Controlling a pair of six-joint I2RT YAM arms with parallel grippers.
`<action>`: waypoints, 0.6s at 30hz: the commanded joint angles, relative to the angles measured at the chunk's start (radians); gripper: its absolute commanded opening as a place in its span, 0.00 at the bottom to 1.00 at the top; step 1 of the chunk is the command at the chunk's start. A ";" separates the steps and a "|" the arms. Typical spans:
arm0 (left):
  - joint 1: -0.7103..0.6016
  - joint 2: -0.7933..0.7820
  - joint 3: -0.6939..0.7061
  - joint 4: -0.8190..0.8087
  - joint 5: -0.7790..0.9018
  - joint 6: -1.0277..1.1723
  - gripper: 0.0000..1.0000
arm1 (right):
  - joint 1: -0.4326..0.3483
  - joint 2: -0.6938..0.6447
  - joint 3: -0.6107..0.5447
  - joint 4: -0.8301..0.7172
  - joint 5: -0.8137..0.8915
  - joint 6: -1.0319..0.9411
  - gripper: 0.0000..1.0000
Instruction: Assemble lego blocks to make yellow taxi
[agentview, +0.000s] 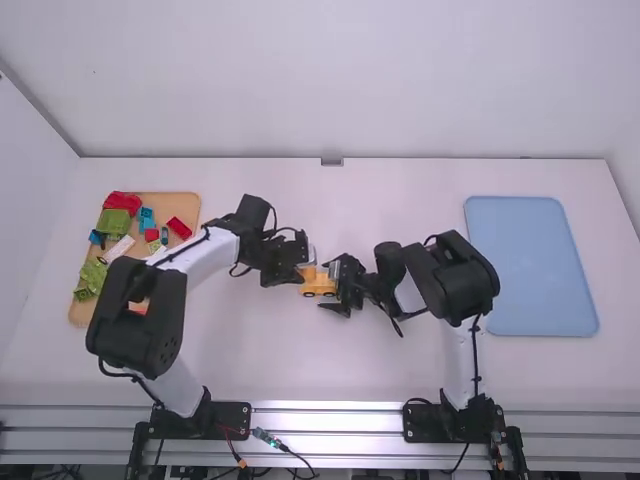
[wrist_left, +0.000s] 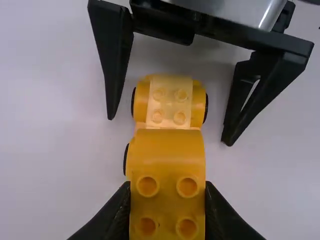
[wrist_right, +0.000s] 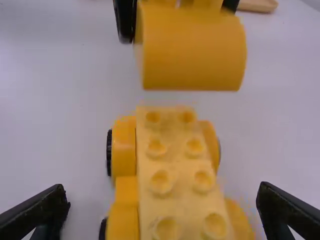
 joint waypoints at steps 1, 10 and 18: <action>-0.004 -0.024 -0.007 -0.002 -0.001 0.006 0.02 | -0.005 0.017 -0.010 0.008 0.019 0.019 0.99; -0.022 -0.024 -0.008 -0.001 -0.002 0.006 0.02 | -0.005 0.018 0.094 -0.220 -0.031 -0.062 0.86; -0.030 -0.024 -0.008 0.002 -0.001 0.006 0.02 | -0.037 0.018 0.107 -0.267 -0.105 -0.123 0.78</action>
